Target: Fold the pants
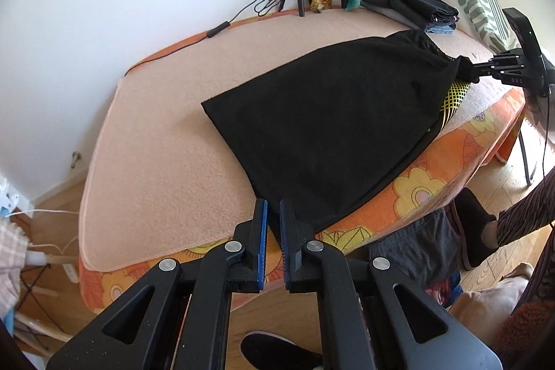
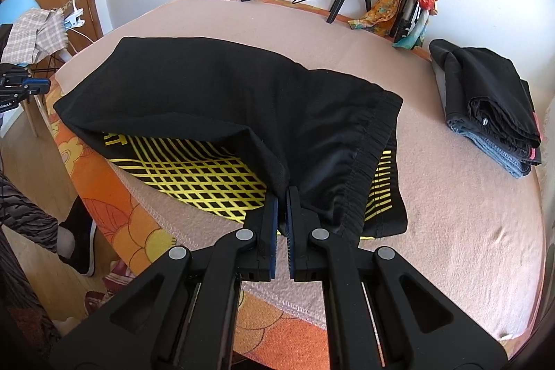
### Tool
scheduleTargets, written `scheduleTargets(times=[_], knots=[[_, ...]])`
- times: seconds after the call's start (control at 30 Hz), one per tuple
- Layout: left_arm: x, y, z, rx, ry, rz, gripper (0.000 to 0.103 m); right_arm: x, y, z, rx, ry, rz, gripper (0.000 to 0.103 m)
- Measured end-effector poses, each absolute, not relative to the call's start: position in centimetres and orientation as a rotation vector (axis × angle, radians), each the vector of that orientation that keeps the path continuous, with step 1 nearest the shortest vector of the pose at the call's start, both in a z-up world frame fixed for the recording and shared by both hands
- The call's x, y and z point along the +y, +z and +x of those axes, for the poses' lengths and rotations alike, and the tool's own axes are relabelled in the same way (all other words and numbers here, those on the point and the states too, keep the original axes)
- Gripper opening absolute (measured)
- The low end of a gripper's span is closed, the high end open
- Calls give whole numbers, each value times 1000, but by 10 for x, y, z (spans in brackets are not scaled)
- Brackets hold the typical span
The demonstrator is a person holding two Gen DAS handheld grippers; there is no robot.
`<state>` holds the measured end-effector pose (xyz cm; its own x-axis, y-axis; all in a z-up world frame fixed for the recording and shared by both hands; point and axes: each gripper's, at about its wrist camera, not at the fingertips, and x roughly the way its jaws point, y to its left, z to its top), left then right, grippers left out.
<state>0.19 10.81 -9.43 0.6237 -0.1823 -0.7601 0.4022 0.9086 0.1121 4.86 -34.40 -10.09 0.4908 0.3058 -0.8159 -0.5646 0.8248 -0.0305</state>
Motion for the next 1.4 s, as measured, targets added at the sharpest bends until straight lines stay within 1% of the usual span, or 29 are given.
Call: scheduleTargets(times=[0.07, 0.1, 0.13, 0.17, 0.2, 0.23, 0.27, 0.47, 0.53, 0.63, 0.7, 0.8, 0.93, 1.1, 1.2, 1.23, 1.3, 1.4], knots=[[102, -85, 7, 810, -351, 271, 6, -355, -95, 45, 933, 556, -247, 5], [97, -82, 11, 801, -361, 261, 6, -363, -91, 44, 937, 569, -194, 9], [92, -80, 15, 794, -375, 254, 6, -370, -86, 43, 935, 574, -138, 18], [85, -79, 19, 787, -388, 250, 7, -378, -81, 42, 925, 569, -85, 25], [79, -78, 23, 779, -401, 242, 9, -386, -77, 42, 912, 559, -30, 41], [73, -79, 27, 771, -416, 229, 9, -394, -73, 44, 900, 545, 24, 50], [66, -80, 31, 770, -432, 218, 9, -401, -71, 47, 896, 526, 75, 51], [27, -110, 44, 831, -492, 270, 9, -429, -91, 81, 994, 424, 325, 51], [25, -117, 45, 850, -498, 282, 9, -432, -102, 88, 1033, 418, 382, 51], [28, -123, 47, 861, -488, 283, 9, -430, -115, 89, 1107, 378, 383, 51], [33, -127, 49, 877, -488, 266, 9, -437, -122, 83, 1137, 362, 455, 51], [35, -135, 53, 906, -484, 253, 9, -448, -132, 73, 1161, 362, 600, 51], [29, -137, 52, 911, -496, 270, 9, -447, -145, 72, 1196, 365, 651, 51], [26, -141, 49, 914, -505, 289, 9, -448, -148, 80, 1181, 378, 722, 51], [29, -145, 49, 928, -503, 281, 9, -448, -149, 83, 1179, 369, 727, 45], [31, -145, 49, 927, -504, 276, 9, -449, -151, 83, 1181, 374, 748, 38], [31, -145, 49, 927, -500, 272, 9, -451, -155, 82, 1182, 376, 771, 28], [31, -145, 49, 929, -500, 266, 9, -450, -152, 81, 1160, 362, 737, 26]])
